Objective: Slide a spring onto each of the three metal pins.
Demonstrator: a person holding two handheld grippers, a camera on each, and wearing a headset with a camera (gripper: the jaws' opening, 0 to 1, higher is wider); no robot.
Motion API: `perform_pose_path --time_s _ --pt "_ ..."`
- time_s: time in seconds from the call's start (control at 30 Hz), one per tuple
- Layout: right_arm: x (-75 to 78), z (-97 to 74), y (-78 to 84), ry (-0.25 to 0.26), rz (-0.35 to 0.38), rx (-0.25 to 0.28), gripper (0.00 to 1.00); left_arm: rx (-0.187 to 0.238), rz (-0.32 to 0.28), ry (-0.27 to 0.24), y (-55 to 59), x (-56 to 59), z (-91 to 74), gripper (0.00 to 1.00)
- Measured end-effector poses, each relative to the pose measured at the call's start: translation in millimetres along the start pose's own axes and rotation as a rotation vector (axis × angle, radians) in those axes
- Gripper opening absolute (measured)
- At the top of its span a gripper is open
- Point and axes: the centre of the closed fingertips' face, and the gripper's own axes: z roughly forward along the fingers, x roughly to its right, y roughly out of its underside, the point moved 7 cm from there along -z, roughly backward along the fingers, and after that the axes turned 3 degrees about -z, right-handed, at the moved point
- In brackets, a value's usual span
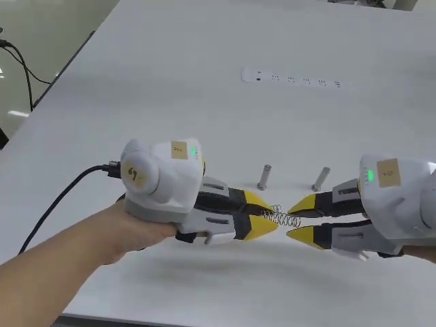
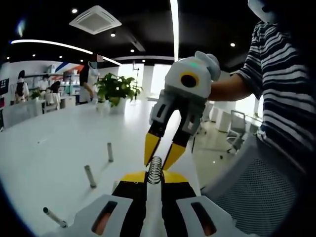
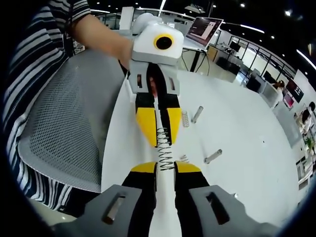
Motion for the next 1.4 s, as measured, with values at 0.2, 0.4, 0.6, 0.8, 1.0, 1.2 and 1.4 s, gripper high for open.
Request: perform_pose_path --time_s 0.2,0.4,0.6,0.8,1.0,1.2,1.4 --pt "-0.5 -1.6 -1.4 -0.007 -0.012 0.002 0.07 -0.014 -0.001 0.004 1.8 0.2 -0.9 0.03" --pt "-0.6 -6.8 -8.3 -0.014 -0.034 -0.005 0.07 -0.023 -0.013 0.009 3.5 -0.2 -1.7 0.03" --pt "1.1 -12.6 -21.2 -0.034 -0.032 0.032 0.07 -0.048 -0.01 0.0 7.9 -2.1 -3.3 0.03" --pt "1.6 -10.4 -35.4 -0.049 -0.019 0.09 0.07 -0.068 0.006 -0.006 10.5 -1.6 -2.6 0.03" --pt "-0.5 -8.4 -44.8 -0.055 0.006 0.141 0.07 -0.069 0.013 -0.003 10.4 -1.3 -2.7 0.03" --pt "-0.3 -6.5 -51.2 -0.049 0.026 0.182 0.07 -0.062 0.013 -0.002 8.9 -1.2 -1.1 0.03" --pt "0.1 -4.8 -53.0 -0.04 0.042 0.218 0.07 -0.062 0.021 0.0 7.2 -0.2 -0.4 0.02"
